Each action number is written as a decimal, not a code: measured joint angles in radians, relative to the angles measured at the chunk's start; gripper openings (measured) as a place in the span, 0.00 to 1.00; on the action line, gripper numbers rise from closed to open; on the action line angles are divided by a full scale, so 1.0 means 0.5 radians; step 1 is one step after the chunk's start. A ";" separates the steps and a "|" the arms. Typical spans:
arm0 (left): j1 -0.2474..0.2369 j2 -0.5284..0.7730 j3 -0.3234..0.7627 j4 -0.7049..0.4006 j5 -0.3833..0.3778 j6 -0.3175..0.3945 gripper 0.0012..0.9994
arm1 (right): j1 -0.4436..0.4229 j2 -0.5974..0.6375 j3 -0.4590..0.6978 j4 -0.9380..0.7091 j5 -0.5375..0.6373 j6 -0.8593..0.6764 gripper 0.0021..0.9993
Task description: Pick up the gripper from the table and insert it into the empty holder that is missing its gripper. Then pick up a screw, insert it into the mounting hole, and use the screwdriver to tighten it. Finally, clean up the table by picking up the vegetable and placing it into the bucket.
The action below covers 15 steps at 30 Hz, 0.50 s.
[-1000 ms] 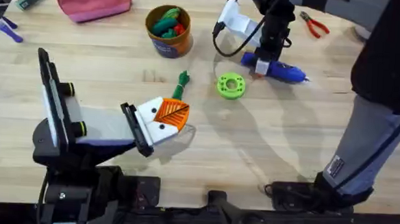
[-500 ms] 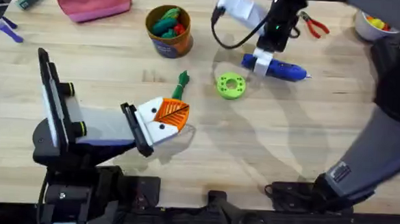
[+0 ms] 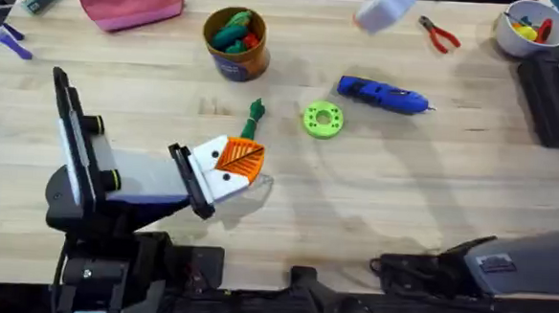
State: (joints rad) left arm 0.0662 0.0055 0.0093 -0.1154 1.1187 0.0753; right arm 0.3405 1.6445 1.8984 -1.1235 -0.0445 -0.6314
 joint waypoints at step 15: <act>0.000 -0.001 0.000 0.000 0.001 0.000 0.97 | 0.000 -0.448 0.057 -0.184 -0.283 0.705 0.99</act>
State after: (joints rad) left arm 0.0662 0.0052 0.0093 -0.1154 1.1191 0.0754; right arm 0.3405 1.4203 1.9270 -1.2153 -0.1859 -0.2791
